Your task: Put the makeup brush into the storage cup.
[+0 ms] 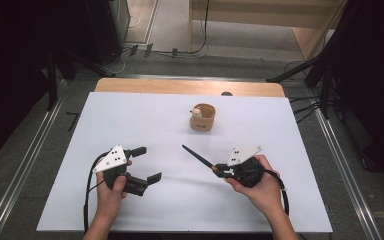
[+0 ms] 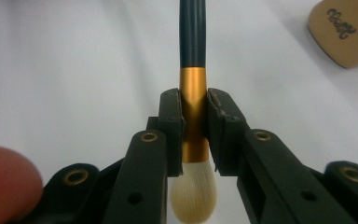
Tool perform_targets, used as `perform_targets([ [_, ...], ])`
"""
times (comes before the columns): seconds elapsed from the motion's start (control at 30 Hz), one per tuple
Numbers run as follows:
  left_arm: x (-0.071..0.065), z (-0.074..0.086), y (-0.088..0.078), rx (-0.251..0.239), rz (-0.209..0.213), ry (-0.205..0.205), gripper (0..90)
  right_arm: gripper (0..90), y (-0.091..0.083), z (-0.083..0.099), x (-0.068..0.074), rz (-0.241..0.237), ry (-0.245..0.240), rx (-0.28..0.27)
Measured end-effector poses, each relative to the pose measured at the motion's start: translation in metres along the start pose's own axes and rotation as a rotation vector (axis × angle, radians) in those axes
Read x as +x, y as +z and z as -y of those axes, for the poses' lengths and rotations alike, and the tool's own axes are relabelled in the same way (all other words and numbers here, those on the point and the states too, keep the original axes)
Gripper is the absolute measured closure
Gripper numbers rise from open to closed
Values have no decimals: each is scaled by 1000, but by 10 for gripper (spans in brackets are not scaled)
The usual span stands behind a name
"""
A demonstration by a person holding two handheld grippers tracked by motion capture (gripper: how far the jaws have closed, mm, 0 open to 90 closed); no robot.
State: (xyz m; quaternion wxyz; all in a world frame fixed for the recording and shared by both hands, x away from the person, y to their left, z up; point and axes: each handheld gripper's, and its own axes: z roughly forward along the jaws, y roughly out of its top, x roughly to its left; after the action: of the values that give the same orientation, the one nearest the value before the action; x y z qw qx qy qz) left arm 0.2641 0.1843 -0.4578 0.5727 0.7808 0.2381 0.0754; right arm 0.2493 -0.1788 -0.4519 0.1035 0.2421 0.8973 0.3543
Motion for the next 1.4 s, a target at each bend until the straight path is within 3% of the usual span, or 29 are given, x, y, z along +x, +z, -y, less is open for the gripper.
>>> perform_targets([
  [0.17, -7, -3, 9, 69, 54, 24, 1, 786, 4, -5, 8, -27, -44, 11],
  [0.47, -15, -3, 20, 114, 95, 24, 76, 786, 11, -14, 24, -84, -142, 27],
  [0.7, -24, -3, 29, 162, 136, 47, 201, 786, 22, -19, 35, -136, -211, 69],
  [0.83, -32, -1, 36, 223, 196, 88, 278, 786, 25, -21, 40, -158, -238, 82],
  [0.97, -37, 0, 41, 259, 221, 110, 333, 786, 27, -22, 43, -168, -260, 96],
  [1.13, -40, 1, 43, 281, 223, 137, 418, 786, 27, -24, 46, -170, -282, 112],
  [1.37, -40, -4, 37, 282, 202, 169, 455, 786, 30, -25, 47, -175, -292, 136],
  [1.4, -40, -5, 37, 286, 203, 176, 459, 786, 32, -25, 48, -168, -291, 159],
])
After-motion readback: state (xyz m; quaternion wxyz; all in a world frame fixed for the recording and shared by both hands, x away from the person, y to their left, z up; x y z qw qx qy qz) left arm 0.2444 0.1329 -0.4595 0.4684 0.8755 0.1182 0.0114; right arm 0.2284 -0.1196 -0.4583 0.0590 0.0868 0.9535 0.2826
